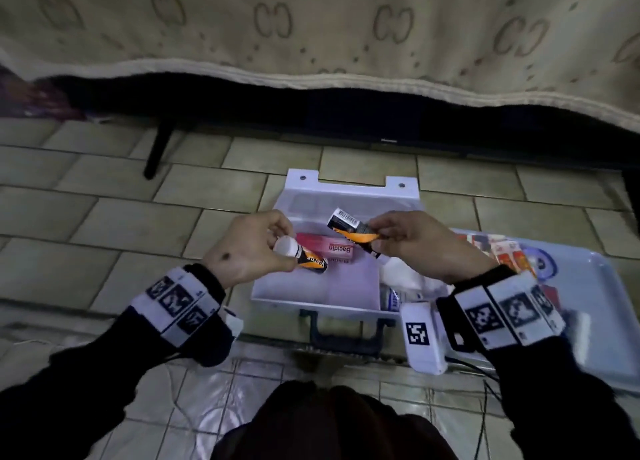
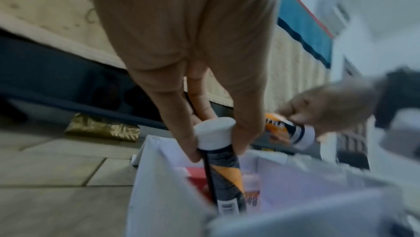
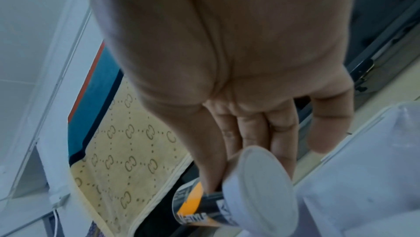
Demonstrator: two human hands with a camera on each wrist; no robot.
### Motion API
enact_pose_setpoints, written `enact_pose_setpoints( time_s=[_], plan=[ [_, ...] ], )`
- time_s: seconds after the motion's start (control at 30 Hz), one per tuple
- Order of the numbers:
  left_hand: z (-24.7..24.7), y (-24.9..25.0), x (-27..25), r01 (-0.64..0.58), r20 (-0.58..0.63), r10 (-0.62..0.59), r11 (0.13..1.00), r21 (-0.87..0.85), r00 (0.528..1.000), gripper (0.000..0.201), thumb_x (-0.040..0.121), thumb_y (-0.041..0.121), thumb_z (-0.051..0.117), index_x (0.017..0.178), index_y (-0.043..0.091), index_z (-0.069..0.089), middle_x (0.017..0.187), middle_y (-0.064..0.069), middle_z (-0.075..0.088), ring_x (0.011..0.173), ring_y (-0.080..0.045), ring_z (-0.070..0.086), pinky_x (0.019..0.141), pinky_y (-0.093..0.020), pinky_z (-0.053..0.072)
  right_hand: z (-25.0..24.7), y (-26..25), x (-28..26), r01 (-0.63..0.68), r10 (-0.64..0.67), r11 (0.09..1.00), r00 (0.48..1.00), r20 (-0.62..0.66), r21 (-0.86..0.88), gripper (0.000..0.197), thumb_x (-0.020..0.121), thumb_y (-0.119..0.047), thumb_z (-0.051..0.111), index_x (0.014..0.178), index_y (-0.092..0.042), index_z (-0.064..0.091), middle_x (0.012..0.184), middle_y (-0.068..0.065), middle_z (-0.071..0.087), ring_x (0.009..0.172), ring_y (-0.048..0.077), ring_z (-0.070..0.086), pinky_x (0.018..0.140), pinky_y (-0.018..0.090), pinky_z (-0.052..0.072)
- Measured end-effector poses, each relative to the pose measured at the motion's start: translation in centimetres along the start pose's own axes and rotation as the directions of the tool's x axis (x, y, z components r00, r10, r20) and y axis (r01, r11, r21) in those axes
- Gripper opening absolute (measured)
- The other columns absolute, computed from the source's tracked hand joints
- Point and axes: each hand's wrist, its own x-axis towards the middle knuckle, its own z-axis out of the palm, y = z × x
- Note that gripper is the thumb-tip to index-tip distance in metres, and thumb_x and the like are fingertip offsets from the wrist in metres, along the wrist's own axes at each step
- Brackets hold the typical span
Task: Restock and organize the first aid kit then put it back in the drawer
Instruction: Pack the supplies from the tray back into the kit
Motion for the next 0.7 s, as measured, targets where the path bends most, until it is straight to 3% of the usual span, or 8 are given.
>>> enact_pose_setpoints(
  time_s=[0.1,0.2,0.37,0.43,0.5,0.57,0.63,0.7],
  plan=[
    [0.0,-0.3,0.1,-0.108,0.022,0.106,0.980,0.167,0.994,0.030,0.059,0.017,0.082,0.080,0.023,0.061,0.071,0.014,0.057,0.067,-0.004,0.055,0.060,-0.013,0.043,0.2,-0.1,-0.2,-0.027,0.026,0.999,0.999,-0.033,-0.023,0.027,0.088,-0.001,0.057,0.114,-0.007,0.058,0.098,0.004,0.063,0.098,0.017,0.059,0.087,0.023,0.042],
    [-0.6,-0.3,0.5,-0.202,0.065,0.191,0.926,0.318,0.979,0.029,0.059,0.022,0.080,0.081,0.025,0.062,0.076,0.011,0.060,0.075,-0.012,0.058,0.065,-0.025,0.046,0.4,0.0,-0.4,-0.041,0.037,0.995,0.998,-0.056,-0.086,0.027,0.088,-0.003,0.056,0.115,-0.008,0.059,0.100,0.002,0.062,0.098,0.015,0.058,0.080,0.019,0.042],
    [-0.7,-1.2,1.3,-0.190,0.097,0.173,0.957,0.218,0.980,0.028,0.059,0.020,0.084,0.079,0.022,0.065,0.068,0.009,0.062,0.067,-0.004,0.060,0.063,-0.018,0.050,0.7,0.2,-0.4,-0.038,0.029,0.981,0.998,-0.052,-0.188,0.031,0.088,-0.007,0.058,0.118,-0.014,0.057,0.113,-0.001,0.062,0.102,0.006,0.052,0.083,0.018,0.036],
    [-0.2,-1.5,1.4,-0.217,0.114,0.194,0.943,0.251,0.974,0.026,0.063,0.021,0.082,0.082,0.019,0.064,0.068,0.006,0.062,0.069,-0.009,0.061,0.064,-0.020,0.049,0.9,0.2,-0.5,-0.030,0.020,0.974,0.999,-0.050,-0.223,0.029,0.088,-0.008,0.059,0.117,-0.016,0.058,0.114,-0.002,0.063,0.106,0.008,0.054,0.083,0.018,0.035],
    [0.2,-1.5,1.4,-0.255,0.119,0.226,0.882,0.396,0.967,0.025,0.069,0.025,0.077,0.090,0.019,0.065,0.079,0.003,0.062,0.084,-0.016,0.061,0.073,-0.024,0.045,1.1,0.2,-0.5,-0.020,0.013,0.968,0.999,-0.032,-0.251,0.029,0.088,-0.009,0.059,0.116,-0.017,0.058,0.115,-0.002,0.062,0.112,0.010,0.054,0.083,0.018,0.035],
    [0.8,-1.3,1.5,-0.283,0.123,0.263,0.748,0.600,0.957,0.027,0.073,0.033,0.072,0.098,0.022,0.067,0.093,0.001,0.065,0.101,-0.018,0.054,0.085,-0.028,0.034,1.5,0.0,-0.4,0.002,-0.002,0.950,1.000,-0.001,-0.312,0.030,0.087,-0.009,0.059,0.116,-0.017,0.058,0.118,-0.002,0.062,0.114,0.011,0.054,0.085,0.020,0.038],
    [1.3,-1.3,1.5,-0.281,0.128,0.274,0.651,0.705,0.953,0.027,0.074,0.035,0.071,0.097,0.021,0.069,0.098,0.000,0.067,0.109,-0.020,0.049,0.089,-0.030,0.030,2.1,-0.2,-0.2,0.037,-0.022,0.916,0.999,0.042,-0.400,0.031,0.086,-0.009,0.059,0.116,-0.018,0.059,0.119,-0.002,0.063,0.116,0.013,0.054,0.094,0.027,0.042],
    [1.7,-1.6,1.7,-0.269,0.121,0.270,0.624,0.734,0.955,0.027,0.073,0.035,0.072,0.094,0.019,0.070,0.104,-0.003,0.062,0.111,-0.023,0.046,0.090,-0.032,0.033,2.8,-0.4,0.1,0.067,-0.023,0.875,0.995,0.097,-0.480,0.032,0.086,-0.009,0.058,0.116,-0.020,0.059,0.121,-0.002,0.062,0.118,0.014,0.052,0.100,0.032,0.041]
  ],
)
